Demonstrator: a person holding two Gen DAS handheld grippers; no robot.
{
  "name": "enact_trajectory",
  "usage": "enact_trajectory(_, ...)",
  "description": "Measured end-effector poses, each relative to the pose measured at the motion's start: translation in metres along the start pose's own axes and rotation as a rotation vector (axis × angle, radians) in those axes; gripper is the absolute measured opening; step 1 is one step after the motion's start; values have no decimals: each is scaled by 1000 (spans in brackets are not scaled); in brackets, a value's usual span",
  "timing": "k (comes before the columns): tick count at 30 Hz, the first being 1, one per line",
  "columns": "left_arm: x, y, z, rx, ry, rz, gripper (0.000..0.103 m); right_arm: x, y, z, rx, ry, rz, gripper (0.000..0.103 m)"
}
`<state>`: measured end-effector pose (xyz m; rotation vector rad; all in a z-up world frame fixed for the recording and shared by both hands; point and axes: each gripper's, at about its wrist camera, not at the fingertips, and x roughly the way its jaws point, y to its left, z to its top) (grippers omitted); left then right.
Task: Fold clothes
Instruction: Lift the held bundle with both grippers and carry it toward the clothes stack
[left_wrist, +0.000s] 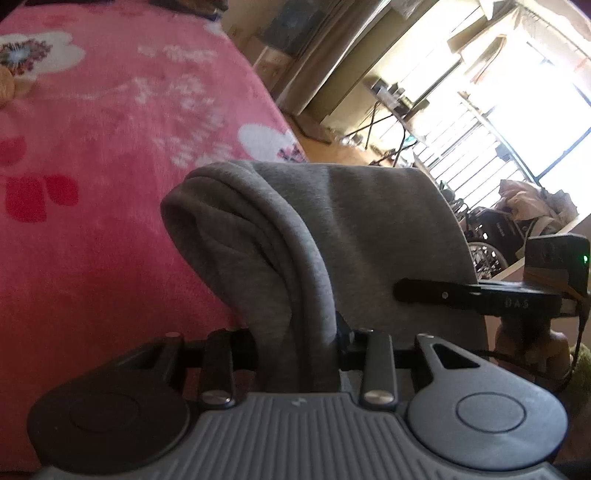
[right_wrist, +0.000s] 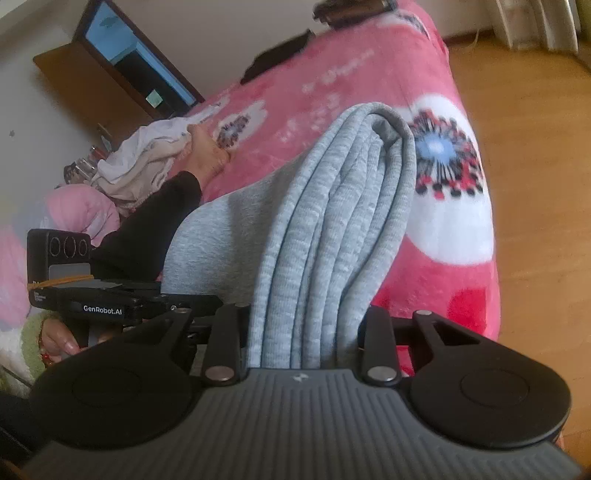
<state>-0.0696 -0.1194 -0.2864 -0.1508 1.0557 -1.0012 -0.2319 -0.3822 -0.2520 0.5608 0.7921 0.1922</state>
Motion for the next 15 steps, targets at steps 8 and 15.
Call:
enact_trajectory(8,-49,-22,16,84,-131,8,35,-26,43,12,-75,-129,-28,26)
enact_trajectory(15,-78,-41,81,145,-254,30,35,-41,74,65,-184,-255,-40,26)
